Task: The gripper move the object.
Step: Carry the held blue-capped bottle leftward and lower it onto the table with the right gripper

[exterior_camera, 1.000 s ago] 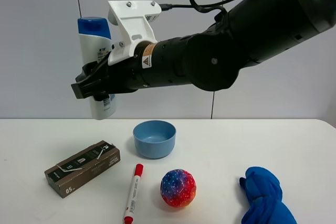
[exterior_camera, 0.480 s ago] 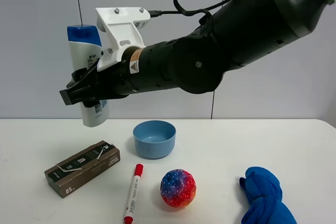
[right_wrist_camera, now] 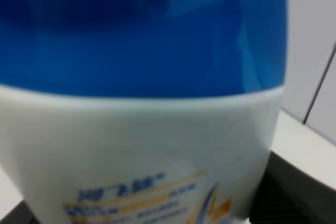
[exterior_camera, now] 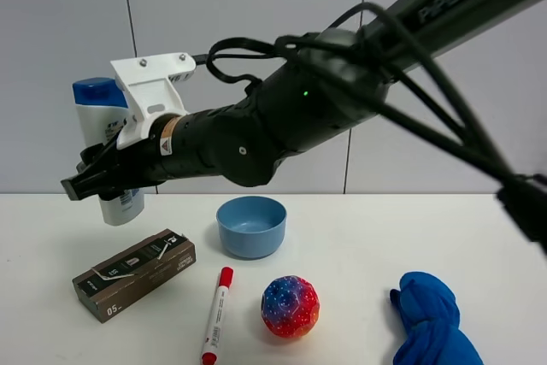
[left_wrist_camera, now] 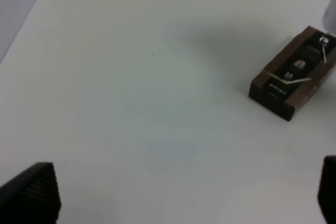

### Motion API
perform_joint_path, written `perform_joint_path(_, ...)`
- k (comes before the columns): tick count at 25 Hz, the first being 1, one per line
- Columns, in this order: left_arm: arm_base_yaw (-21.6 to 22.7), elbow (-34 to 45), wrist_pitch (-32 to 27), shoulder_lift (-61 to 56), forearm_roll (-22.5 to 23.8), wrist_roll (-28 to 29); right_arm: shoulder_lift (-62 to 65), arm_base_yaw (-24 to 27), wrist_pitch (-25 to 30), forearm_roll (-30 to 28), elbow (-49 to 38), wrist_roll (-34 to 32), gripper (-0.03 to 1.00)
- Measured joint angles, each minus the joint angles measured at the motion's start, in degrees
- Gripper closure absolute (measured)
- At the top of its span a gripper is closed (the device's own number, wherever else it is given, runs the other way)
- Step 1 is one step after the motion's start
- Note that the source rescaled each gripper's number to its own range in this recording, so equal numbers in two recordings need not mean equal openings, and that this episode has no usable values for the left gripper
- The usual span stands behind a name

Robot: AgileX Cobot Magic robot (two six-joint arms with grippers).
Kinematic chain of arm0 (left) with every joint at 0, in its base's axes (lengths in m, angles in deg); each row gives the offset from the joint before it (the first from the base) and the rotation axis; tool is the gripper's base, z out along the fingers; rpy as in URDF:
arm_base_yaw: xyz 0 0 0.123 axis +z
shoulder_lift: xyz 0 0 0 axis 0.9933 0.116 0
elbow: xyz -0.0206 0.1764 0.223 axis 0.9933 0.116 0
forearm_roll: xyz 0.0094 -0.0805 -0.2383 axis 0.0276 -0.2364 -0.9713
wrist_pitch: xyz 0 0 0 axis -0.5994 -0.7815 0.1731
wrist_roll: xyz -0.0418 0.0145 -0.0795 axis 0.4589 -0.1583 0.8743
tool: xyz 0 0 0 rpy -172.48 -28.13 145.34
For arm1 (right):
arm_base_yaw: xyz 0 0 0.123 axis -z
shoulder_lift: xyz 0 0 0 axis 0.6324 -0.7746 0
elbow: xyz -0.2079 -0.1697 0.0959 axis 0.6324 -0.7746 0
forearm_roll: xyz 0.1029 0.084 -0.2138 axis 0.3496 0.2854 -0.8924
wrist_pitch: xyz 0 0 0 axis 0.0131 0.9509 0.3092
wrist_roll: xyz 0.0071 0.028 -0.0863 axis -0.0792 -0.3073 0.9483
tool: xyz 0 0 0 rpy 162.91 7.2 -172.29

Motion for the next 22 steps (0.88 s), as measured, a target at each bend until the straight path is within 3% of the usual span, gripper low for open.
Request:
perform_joint_path(11, 0.00, 0.00, 0.00, 0.00, 0.00, 0.00, -9.09, 0.00, 0.28, -1.32, 13.95, 0.00, 0.96)
perform_joint_path(15, 0.00, 0.00, 0.00, 0.00, 0.00, 0.00, -12.77, 0.00, 3.29, -1.32, 19.17, 0.00, 0.96)
perform_joint_path(22, 0.00, 0.00, 0.00, 0.00, 0.00, 0.00, -14.99, 0.00, 3.27, -1.32, 22.84, 0.00, 0.97)
